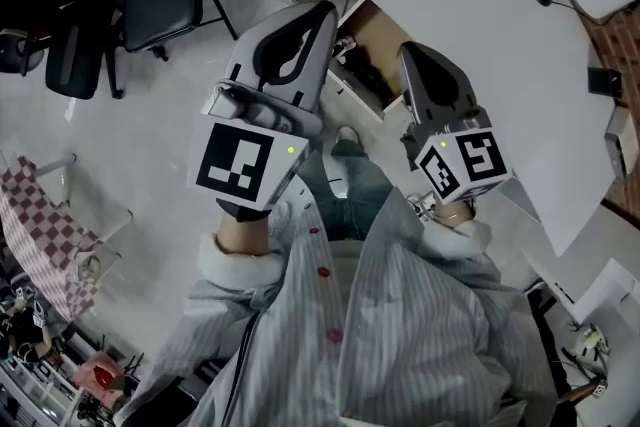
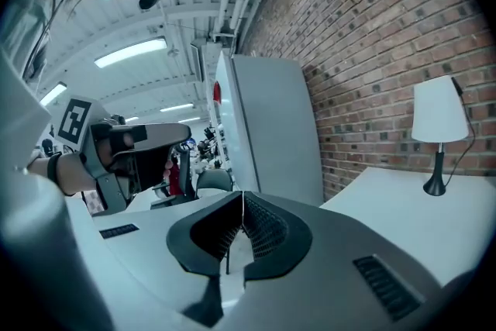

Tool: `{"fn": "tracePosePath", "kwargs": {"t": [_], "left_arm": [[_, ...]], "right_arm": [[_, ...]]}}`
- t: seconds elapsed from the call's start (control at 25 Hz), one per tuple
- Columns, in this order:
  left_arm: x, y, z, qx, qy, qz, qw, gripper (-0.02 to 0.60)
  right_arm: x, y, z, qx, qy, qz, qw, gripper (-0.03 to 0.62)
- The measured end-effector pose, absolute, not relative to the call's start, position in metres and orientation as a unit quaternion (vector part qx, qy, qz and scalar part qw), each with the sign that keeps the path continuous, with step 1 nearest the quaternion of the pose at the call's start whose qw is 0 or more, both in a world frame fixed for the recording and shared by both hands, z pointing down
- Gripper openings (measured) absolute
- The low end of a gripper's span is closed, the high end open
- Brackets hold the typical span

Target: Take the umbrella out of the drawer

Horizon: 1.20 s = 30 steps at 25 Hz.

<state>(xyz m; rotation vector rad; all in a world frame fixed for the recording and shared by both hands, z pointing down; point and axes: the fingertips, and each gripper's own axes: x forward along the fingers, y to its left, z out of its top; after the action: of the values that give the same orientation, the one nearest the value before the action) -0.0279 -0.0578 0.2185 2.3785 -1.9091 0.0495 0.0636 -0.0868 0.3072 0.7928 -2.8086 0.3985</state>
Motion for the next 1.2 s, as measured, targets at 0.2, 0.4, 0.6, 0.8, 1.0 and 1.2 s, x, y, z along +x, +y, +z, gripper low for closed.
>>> {"fn": "tracePosePath", "kwargs": {"t": [0.2, 0.4, 0.6, 0.8, 1.0, 1.2], "left_arm": [[-0.057, -0.085, 0.219, 0.814, -0.579, 0.018, 0.05, 0.009], [-0.076, -0.107, 0.224, 0.844, -0.534, 0.019, 0.054, 0.009], [-0.077, -0.118, 0.242, 0.868, -0.495, 0.024, 0.034, 0.009], [-0.069, -0.118, 0.251, 0.879, -0.475, 0.022, 0.036, 0.009], [-0.061, -0.13, 0.266, 0.881, -0.469, 0.029, 0.05, 0.009], [-0.066, -0.135, 0.292, 0.877, -0.475, 0.035, 0.071, 0.009]], "right_arm": [[0.038, -0.106, 0.306, 0.322, -0.932, 0.137, 0.094, 0.036], [0.019, -0.12, 0.306, 0.374, -0.913, 0.137, 0.085, 0.037], [0.018, -0.122, 0.312, 0.414, -0.897, 0.137, 0.078, 0.037], [0.02, -0.115, 0.314, 0.433, -0.887, 0.138, 0.081, 0.037], [0.034, -0.122, 0.326, 0.442, -0.88, 0.148, 0.095, 0.037], [0.037, -0.125, 0.353, 0.443, -0.873, 0.159, 0.125, 0.037]]}}
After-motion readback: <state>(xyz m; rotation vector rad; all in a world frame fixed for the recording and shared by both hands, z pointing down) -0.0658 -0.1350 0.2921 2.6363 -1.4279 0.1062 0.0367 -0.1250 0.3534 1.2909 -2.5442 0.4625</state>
